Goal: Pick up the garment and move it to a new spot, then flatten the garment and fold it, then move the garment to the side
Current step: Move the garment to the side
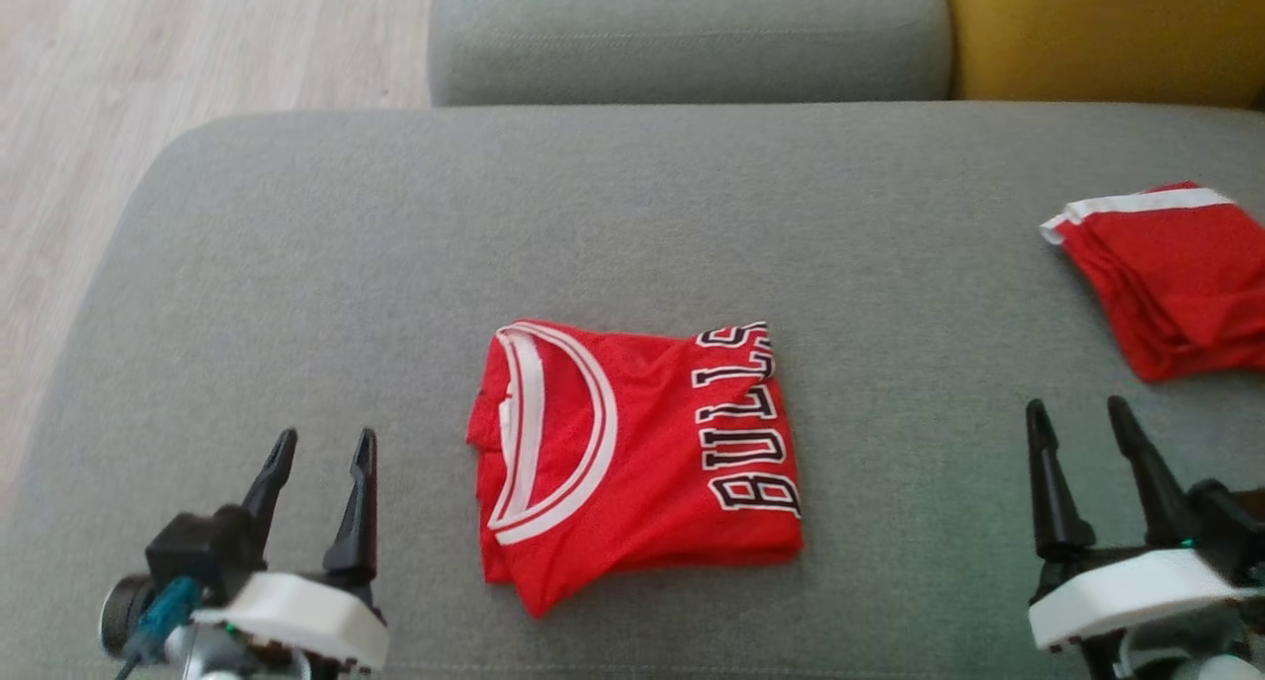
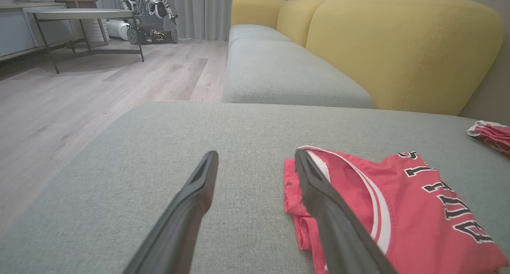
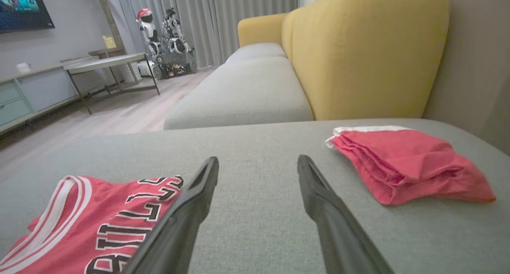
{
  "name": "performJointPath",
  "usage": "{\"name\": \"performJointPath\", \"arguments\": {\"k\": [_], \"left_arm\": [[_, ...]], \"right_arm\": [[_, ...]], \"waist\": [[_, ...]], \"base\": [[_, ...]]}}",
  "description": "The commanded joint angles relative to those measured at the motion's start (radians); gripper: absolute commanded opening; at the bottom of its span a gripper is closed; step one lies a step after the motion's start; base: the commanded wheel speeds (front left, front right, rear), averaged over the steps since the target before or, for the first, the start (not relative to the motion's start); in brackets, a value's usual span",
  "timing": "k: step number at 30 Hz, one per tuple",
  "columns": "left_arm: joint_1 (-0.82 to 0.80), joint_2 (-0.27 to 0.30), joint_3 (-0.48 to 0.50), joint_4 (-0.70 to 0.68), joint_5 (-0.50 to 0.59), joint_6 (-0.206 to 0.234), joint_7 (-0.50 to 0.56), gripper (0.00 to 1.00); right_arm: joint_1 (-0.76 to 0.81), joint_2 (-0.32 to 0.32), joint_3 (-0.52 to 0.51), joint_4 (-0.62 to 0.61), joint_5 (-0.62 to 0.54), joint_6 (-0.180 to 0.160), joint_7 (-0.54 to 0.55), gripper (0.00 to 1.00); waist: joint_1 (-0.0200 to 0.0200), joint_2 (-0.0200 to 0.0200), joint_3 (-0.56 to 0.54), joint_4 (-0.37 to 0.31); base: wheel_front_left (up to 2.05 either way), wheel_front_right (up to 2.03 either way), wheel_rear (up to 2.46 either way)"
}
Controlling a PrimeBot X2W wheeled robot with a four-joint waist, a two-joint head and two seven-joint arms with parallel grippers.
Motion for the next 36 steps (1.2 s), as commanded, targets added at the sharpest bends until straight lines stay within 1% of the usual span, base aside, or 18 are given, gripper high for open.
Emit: {"name": "performJointPath", "arguments": {"k": [1, 8, 15, 19, 20, 22, 23, 24, 27, 30, 33, 36], "left_arm": [[-0.074, 0.020, 0.028, -0.043, -0.003, 0.002, -0.013, 1.00], [-0.142, 0.017, 0.012, -0.057, -0.003, -0.008, -0.034, 1.00], [-0.207, 0.005, -0.013, -0.044, -0.001, -0.021, -0.061, 1.00], [-0.234, -0.001, -0.023, -0.022, -0.001, -0.028, -0.076, 1.00], [-0.241, -0.003, -0.025, -0.012, 0.000, -0.029, -0.083, 1.00], [-0.242, -0.006, -0.024, -0.008, -0.001, -0.026, -0.089, 1.00], [-0.240, -0.006, -0.022, -0.008, -0.001, -0.023, -0.091, 1.00], [-0.239, -0.006, -0.019, -0.008, -0.002, -0.020, -0.093, 1.00], [-0.237, -0.005, -0.009, -0.009, -0.006, -0.013, -0.099, 1.00], [-0.237, 0.000, -0.006, -0.016, -0.007, -0.014, -0.103, 1.00], [-0.243, 0.001, -0.007, -0.026, -0.008, -0.014, -0.105, 1.00], [-0.254, 0.000, -0.012, -0.033, -0.007, -0.015, -0.106, 1.00]], "right_arm": [[-0.034, -0.006, 0.021, -0.023, 0.003, -0.001, 0.010, 1.00], [-0.096, 0.004, 0.086, 0.067, -0.016, -0.001, 0.057, 1.00], [-0.183, 0.012, 0.178, 0.234, -0.009, -0.001, 0.099, 1.00], [-0.222, 0.014, 0.209, 0.331, 0.002, -0.001, 0.129, 1.00], [-0.232, 0.013, 0.219, 0.370, 0.005, -0.001, 0.157, 1.00], [-0.244, 0.008, 0.230, 0.392, 0.010, -0.001, 0.174, 0.99], [-0.250, 0.006, 0.241, 0.400, 0.018, -0.001, 0.183, 0.47], [-0.256, 0.000, 0.255, 0.406, 0.022, -0.001, 0.191, 0.00], [-0.277, -0.018, 0.284, 0.406, 0.036, -0.001, 0.201, 0.00], [-0.314, -0.046, 0.303, 0.385, 0.039, -0.001, 0.194, 0.00], [-0.362, -0.085, 0.297, 0.361, 0.032, -0.001, 0.191, 0.00], [-0.413, -0.130, 0.271, 0.340, 0.029, -0.001, 0.192, 0.00]], "waist": [[0.0000, 0.0000, 0.017, 0.018], [0.0000, 0.0000, 0.089, 0.098], [0.0000, 0.0000, 0.146, 0.175], [0.0000, 0.0000, 0.161, 0.201], [0.0000, 0.0000, 0.163, 0.206], [0.0000, 0.0000, 0.165, 0.204], [0.0000, 0.0000, 0.165, 0.199], [0.0000, 0.0000, 0.166, 0.193], [0.0000, 0.0000, 0.169, 0.169], [0.0000, 0.0000, 0.177, 0.129], [0.0000, 0.0000, 0.188, 0.084], [0.0000, 0.0000, 0.199, 0.041]], "base": [[0.00, 0.00, 0.00], [0.00, 0.00, 0.00], [0.00, 0.00, 0.00], [0.00, 0.00, 0.00], [0.00, 0.00, 0.00], [0.00, 0.00, 0.00], [0.00, 0.00, 0.00], [0.00, 0.00, 0.00], [0.00, 0.00, 0.00], [0.00, 0.00, 0.00], [0.00, 0.00, 0.00], [0.00, 0.00, 0.00]]}}
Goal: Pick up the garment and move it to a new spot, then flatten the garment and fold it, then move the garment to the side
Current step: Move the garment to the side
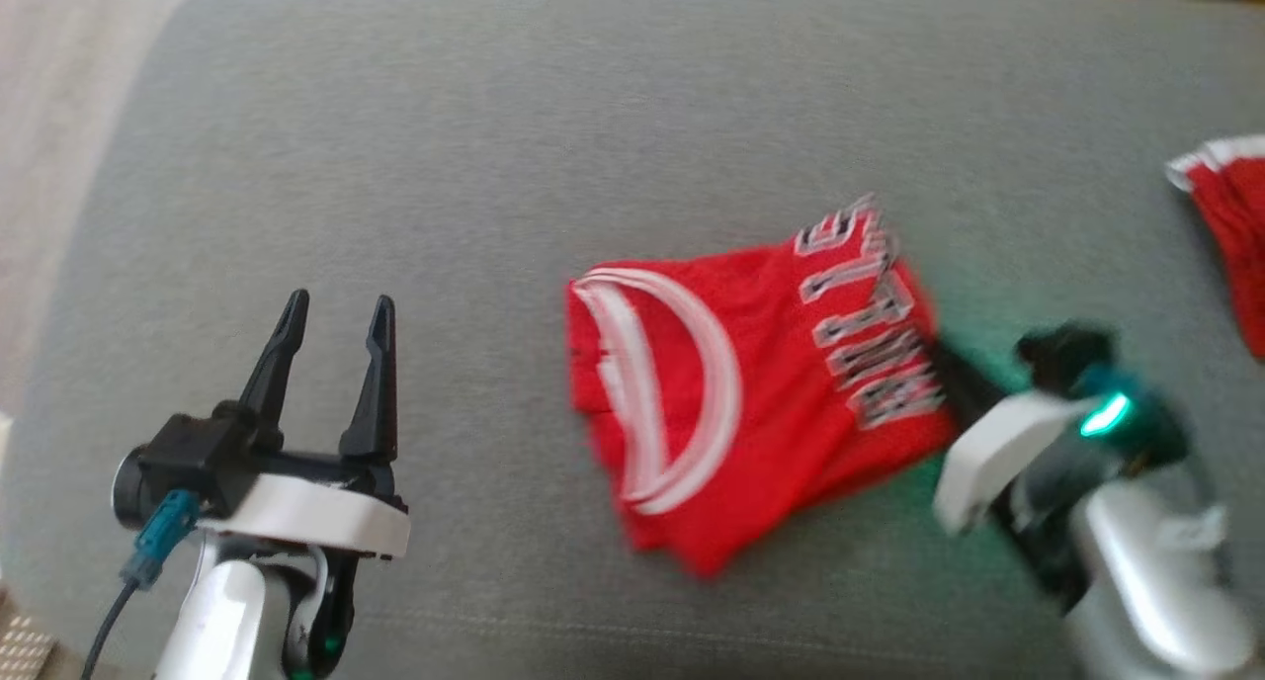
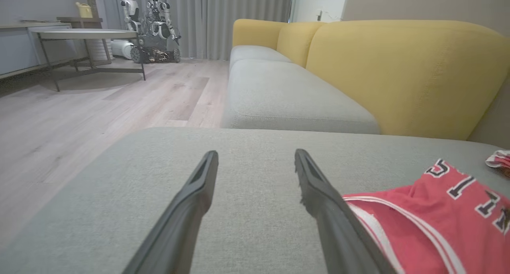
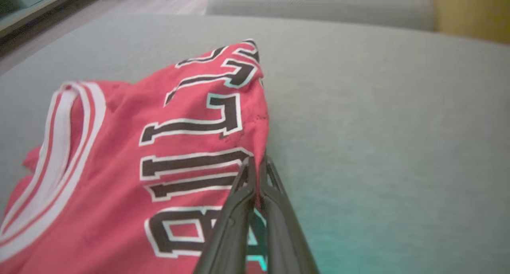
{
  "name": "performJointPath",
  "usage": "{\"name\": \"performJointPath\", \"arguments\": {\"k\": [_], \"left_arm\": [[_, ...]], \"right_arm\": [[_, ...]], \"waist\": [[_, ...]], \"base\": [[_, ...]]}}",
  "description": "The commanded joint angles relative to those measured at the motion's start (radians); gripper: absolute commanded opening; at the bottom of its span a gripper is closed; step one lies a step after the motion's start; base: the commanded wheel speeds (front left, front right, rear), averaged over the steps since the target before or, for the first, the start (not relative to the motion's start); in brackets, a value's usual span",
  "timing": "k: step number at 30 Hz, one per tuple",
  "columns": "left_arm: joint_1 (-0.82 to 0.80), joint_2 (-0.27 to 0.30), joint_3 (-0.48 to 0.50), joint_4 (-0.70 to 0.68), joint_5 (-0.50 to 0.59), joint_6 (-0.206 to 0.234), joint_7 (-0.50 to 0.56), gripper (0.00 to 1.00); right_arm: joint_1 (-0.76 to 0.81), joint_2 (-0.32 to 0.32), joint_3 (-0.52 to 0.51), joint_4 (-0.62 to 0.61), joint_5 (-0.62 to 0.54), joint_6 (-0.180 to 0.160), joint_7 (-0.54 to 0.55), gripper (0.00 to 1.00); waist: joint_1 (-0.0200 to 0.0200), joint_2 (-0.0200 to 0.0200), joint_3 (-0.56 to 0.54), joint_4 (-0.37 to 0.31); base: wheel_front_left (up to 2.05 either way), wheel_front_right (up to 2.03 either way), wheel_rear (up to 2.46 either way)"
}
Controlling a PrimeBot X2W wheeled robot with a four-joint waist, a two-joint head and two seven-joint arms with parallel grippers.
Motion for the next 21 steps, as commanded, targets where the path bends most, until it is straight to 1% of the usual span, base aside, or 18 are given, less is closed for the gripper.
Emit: {"name": "performJointPath", "arguments": {"k": [1, 5, 8, 9, 12, 15, 21], "left_arm": [[-0.060, 0.012, 0.035, -0.041, -0.003, -0.001, -0.009, 1.00], [-0.078, 0.015, 0.027, -0.047, 0.001, -0.005, -0.011, 1.00], [-0.091, 0.018, 0.019, -0.053, 0.004, -0.009, -0.011, 1.00], [-0.091, 0.018, 0.019, -0.053, 0.004, -0.009, -0.011, 1.00], [-0.103, 0.025, 0.016, -0.059, 0.006, -0.011, -0.007, 1.00], [-0.119, 0.035, 0.010, -0.067, 0.009, -0.016, 0.000, 1.00], [-0.155, 0.052, 0.000, -0.079, 0.013, -0.028, 0.010, 1.00]], "right_arm": [[-0.057, -0.038, -0.010, -0.048, -0.006, -0.001, 0.000, 0.00], [-0.135, -0.104, -0.062, -0.071, -0.011, -0.001, 0.012, 0.00], [-0.189, -0.150, -0.122, -0.075, -0.008, -0.001, 0.020, 0.00], [-0.189, -0.150, -0.122, -0.075, -0.008, -0.001, 0.020, 0.00], [-0.246, -0.188, -0.175, -0.059, -0.001, -0.001, 0.022, 0.00], [-0.316, -0.217, -0.223, -0.023, 0.013, -0.001, 0.009, 0.00], [-0.459, -0.260, -0.306, 0.092, 0.018, -0.001, -0.026, 0.00]], "waist": [[-0.0001, 0.0000, 0.019, -0.048], [-0.0001, 0.0000, 0.043, -0.099], [-0.0001, 0.0000, 0.063, -0.130], [-0.0001, 0.0000, 0.063, -0.130], [-0.0001, 0.0000, 0.088, -0.160], [-0.0001, 0.0000, 0.122, -0.184], [-0.0001, 0.0000, 0.185, -0.215]], "base": [[0.00, 0.00, 0.00], [0.00, 0.00, 0.00], [0.00, 0.00, 0.00], [0.00, 0.00, 0.00], [0.00, 0.00, 0.00], [0.00, 0.00, 0.00], [0.00, 0.00, 0.00]]}}
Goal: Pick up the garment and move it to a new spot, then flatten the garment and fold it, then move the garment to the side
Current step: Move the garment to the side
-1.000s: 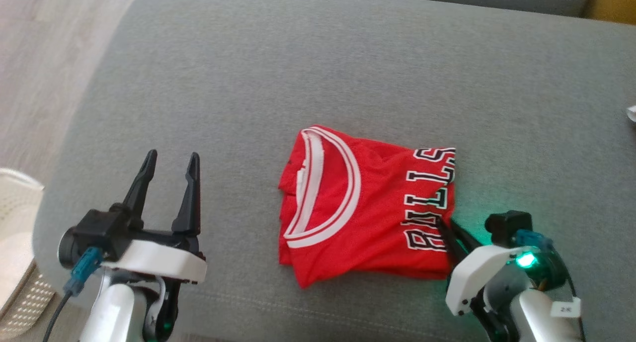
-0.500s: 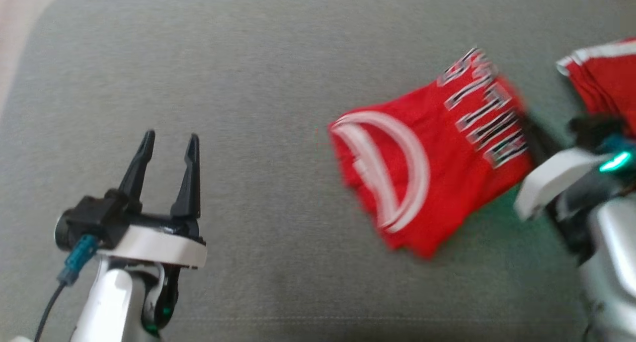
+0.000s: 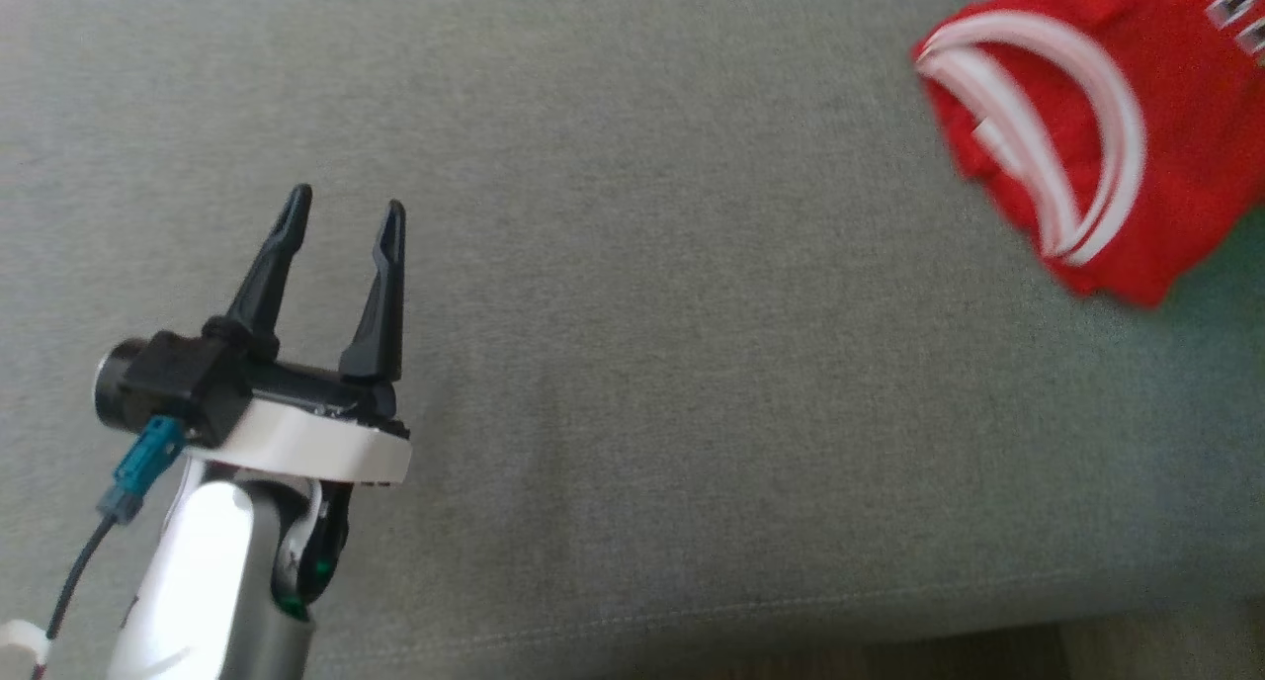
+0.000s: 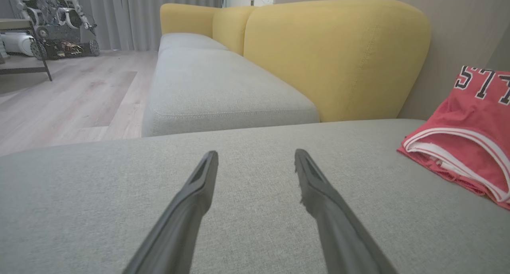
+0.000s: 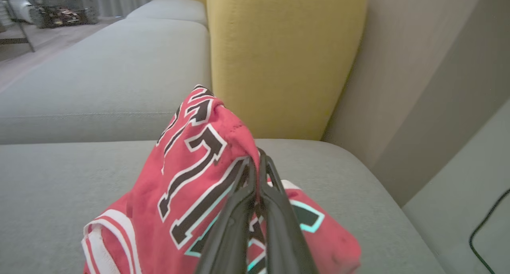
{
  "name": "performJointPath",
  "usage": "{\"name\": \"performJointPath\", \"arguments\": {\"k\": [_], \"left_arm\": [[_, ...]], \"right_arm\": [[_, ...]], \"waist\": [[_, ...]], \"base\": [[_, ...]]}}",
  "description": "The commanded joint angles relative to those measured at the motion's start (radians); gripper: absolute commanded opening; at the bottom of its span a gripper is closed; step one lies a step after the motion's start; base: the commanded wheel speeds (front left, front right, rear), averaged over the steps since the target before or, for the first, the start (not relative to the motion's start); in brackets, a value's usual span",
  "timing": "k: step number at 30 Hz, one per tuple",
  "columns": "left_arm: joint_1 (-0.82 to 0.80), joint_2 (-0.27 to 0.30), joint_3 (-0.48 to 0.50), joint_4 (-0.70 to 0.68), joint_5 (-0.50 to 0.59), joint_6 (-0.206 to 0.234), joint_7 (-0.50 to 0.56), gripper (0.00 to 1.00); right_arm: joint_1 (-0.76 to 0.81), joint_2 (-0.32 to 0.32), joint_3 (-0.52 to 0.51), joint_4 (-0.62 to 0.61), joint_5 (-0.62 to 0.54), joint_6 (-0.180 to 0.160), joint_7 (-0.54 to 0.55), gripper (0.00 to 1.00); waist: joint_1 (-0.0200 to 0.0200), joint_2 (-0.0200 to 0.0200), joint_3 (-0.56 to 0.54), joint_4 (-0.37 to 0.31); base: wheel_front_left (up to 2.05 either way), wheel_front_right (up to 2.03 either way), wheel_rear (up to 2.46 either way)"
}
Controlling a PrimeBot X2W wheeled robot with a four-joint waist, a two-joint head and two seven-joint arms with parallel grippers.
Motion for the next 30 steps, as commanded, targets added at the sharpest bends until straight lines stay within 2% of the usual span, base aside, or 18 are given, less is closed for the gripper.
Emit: {"name": "performJointPath", "arguments": {"k": [1, 6, 16, 17, 18, 19, 20, 21, 30], "left_arm": [[-0.029, 0.024, 0.032, -0.039, 0.005, -0.002, 0.000, 1.00], [-0.040, 0.035, 0.026, -0.040, 0.004, -0.006, 0.004, 1.00], [-0.063, 0.052, 0.013, -0.047, 0.006, -0.011, 0.015, 1.00], [-0.065, 0.054, 0.013, -0.048, 0.006, -0.011, 0.016, 1.00], [-0.066, 0.056, 0.013, -0.049, 0.005, -0.011, 0.017, 1.00], [-0.066, 0.058, 0.014, -0.050, 0.005, -0.010, 0.018, 1.00], [-0.066, 0.060, 0.014, -0.051, 0.004, -0.009, 0.019, 1.00], [-0.065, 0.061, 0.014, -0.052, 0.004, -0.008, 0.020, 1.00], [-0.045, 0.066, 0.014, -0.049, -0.004, 0.003, 0.020, 1.00]], "right_arm": [[-0.028, -0.032, -0.004, -0.024, 0.008, -0.001, -0.014, 0.00], [-0.085, -0.035, -0.066, 0.035, 0.014, -0.001, -0.038, 0.00], [-0.107, -0.025, -0.122, 0.108, 0.014, -0.001, -0.054, 0.00], [-0.110, -0.023, -0.122, 0.113, 0.015, -0.001, -0.056, 0.20], [-0.111, -0.020, -0.118, 0.117, 0.019, -0.001, -0.056, 0.30], [-0.113, -0.016, -0.114, 0.119, 0.023, -0.001, -0.055, 0.44], [-0.114, -0.012, -0.112, 0.119, 0.026, -0.001, -0.056, 0.78], [-0.115, -0.009, -0.109, 0.119, 0.029, -0.001, -0.057, 1.00], [-0.069, 0.011, -0.092, 0.079, 0.031, -0.001, -0.078, 1.00]], "waist": [[-0.0002, 0.0000, 0.025, -0.021], [-0.0002, 0.0000, 0.054, -0.055], [-0.0002, 0.0000, 0.086, -0.099], [-0.0002, 0.0000, 0.088, -0.101], [-0.0002, 0.0000, 0.089, -0.103], [-0.0002, 0.0000, 0.091, -0.105], [-0.0002, 0.0000, 0.092, -0.107], [-0.0002, 0.0000, 0.092, -0.109], [-0.0002, 0.0000, 0.060, -0.121]], "base": [[0.00, 0.00, 0.00], [0.00, 0.00, 0.00], [0.00, 0.00, 0.00], [0.00, 0.00, 0.00], [0.00, 0.00, 0.00], [0.00, 0.00, 0.00], [0.00, 0.00, 0.00], [0.00, 0.00, 0.00], [0.00, 0.00, 0.00]]}}
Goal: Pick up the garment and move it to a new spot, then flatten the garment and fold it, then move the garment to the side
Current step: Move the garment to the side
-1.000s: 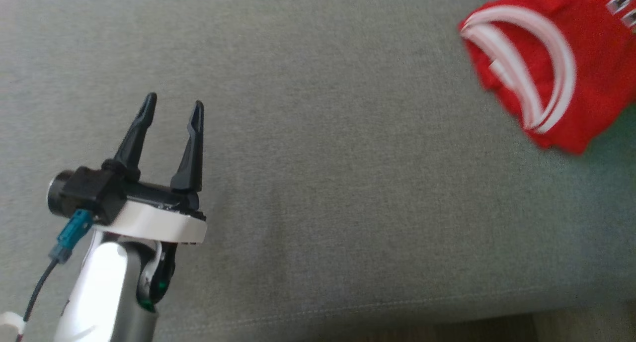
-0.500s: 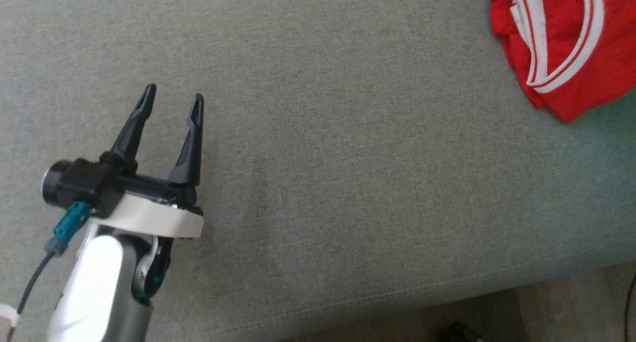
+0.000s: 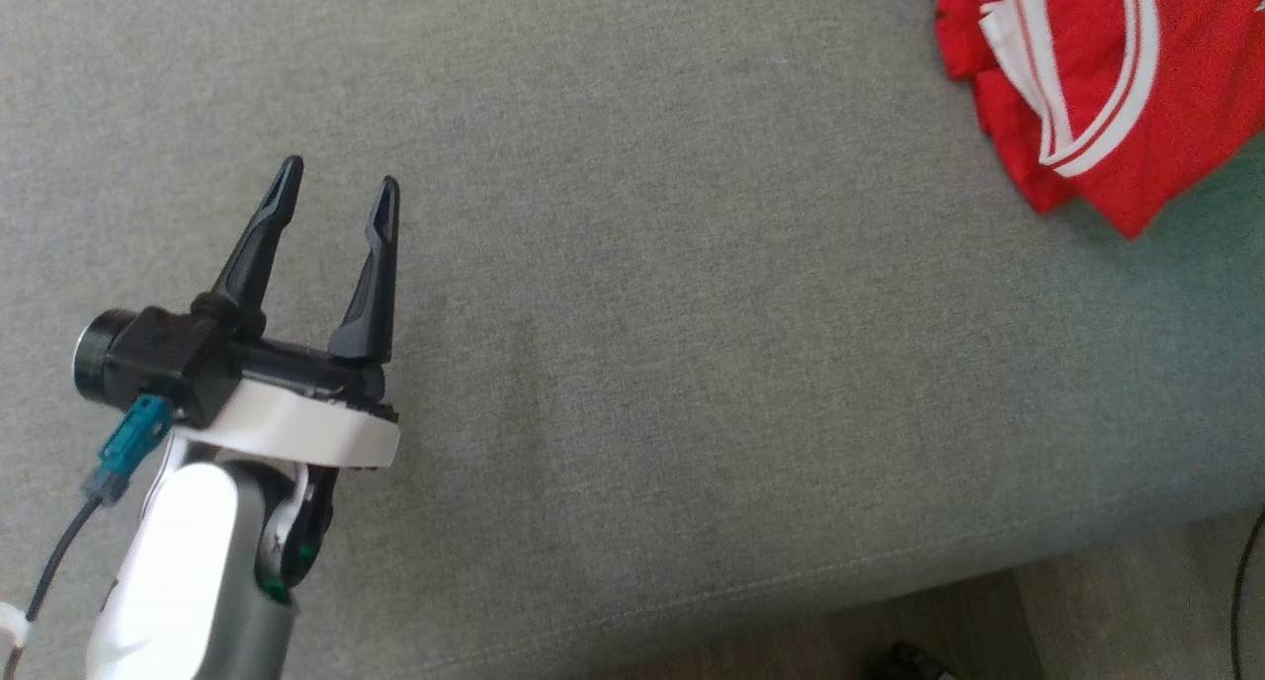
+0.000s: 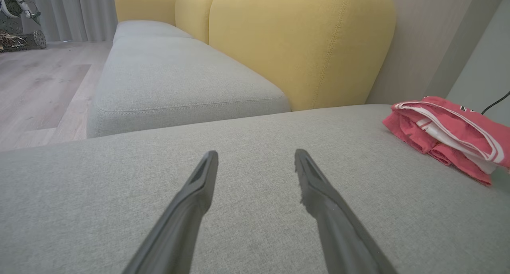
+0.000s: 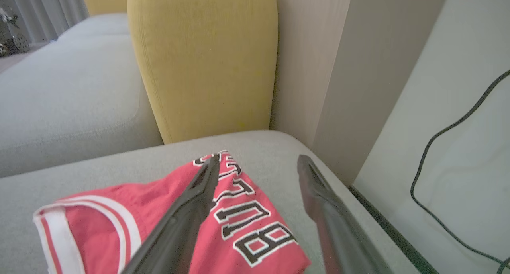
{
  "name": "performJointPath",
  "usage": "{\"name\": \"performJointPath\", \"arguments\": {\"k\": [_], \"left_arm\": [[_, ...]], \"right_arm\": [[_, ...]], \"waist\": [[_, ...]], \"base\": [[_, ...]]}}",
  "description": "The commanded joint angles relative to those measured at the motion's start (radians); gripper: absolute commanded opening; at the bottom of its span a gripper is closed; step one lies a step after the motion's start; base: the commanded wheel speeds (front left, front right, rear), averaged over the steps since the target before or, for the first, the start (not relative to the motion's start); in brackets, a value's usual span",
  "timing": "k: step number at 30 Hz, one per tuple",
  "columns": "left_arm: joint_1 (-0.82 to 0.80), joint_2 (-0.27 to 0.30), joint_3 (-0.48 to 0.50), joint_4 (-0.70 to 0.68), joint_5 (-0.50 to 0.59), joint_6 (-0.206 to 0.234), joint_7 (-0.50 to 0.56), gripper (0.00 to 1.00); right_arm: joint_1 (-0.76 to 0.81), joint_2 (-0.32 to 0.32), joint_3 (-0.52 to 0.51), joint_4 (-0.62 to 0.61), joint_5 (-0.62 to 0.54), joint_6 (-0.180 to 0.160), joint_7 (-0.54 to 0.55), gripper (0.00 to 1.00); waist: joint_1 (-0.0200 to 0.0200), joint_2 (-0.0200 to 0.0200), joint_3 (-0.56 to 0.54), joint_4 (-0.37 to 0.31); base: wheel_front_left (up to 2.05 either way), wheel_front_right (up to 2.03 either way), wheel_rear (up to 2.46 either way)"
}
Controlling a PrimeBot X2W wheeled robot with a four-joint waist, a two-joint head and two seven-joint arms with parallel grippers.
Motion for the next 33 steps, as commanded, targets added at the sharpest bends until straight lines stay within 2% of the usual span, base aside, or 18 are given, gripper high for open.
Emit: {"name": "performJointPath", "arguments": {"k": [1, 3, 6, 10, 14, 18, 24, 33], "left_arm": [[-0.004, 0.026, 0.031, -0.033, -0.005, 0.007, 0.001, 1.00], [0.000, 0.026, 0.032, -0.031, -0.006, 0.009, 0.001, 1.00], [0.017, 0.022, 0.036, -0.026, -0.012, 0.019, -0.003, 1.00], [0.047, 0.012, 0.046, -0.018, -0.028, 0.035, -0.008, 1.00], [0.080, 0.003, 0.056, -0.009, -0.044, 0.049, -0.012, 1.00], [0.101, -0.003, 0.061, -0.001, -0.055, 0.060, -0.016, 1.00], [0.123, -0.008, 0.076, 0.012, -0.067, 0.075, -0.027, 1.00], [0.171, -0.001, 0.084, 0.042, -0.074, 0.083, -0.035, 1.00]], "right_arm": [[0.022, -0.008, 0.005, -0.064, -0.005, -0.001, -0.023, 1.00], [0.037, -0.001, 0.001, -0.084, -0.011, -0.001, -0.033, 1.00], [0.097, 0.039, -0.022, -0.177, -0.035, -0.001, -0.083, 1.00], [0.217, 0.139, -0.038, -0.339, -0.079, -0.001, -0.133, 1.00], [0.345, 0.246, -0.004, -0.490, -0.113, -0.001, -0.160, 1.00], [0.442, 0.306, 0.049, -0.584, -0.134, -0.001, -0.178, 1.00], [0.530, 0.336, 0.146, -0.625, -0.154, -0.001, -0.179, 1.00], [0.599, 0.338, 0.221, -0.546, -0.142, -0.001, -0.218, 1.00]], "waist": [[0.0000, 0.0000, -0.017, -0.001], [0.0000, 0.0000, -0.026, 0.000], [0.0000, 0.0000, -0.055, 0.008], [0.0000, 0.0000, -0.103, 0.025], [0.0000, 0.0000, -0.146, 0.052], [0.0000, 0.0000, -0.180, 0.091], [0.0000, 0.0000, -0.227, 0.162], [0.0000, 0.0000, -0.302, 0.213]], "base": [[0.00, 0.00, 0.00], [0.00, 0.00, 0.00], [0.00, 0.00, 0.00], [0.00, 0.00, 0.00], [0.00, 0.00, 0.00], [0.00, 0.00, 0.00], [0.00, 0.00, 0.00], [0.00, 0.00, 0.00]]}}
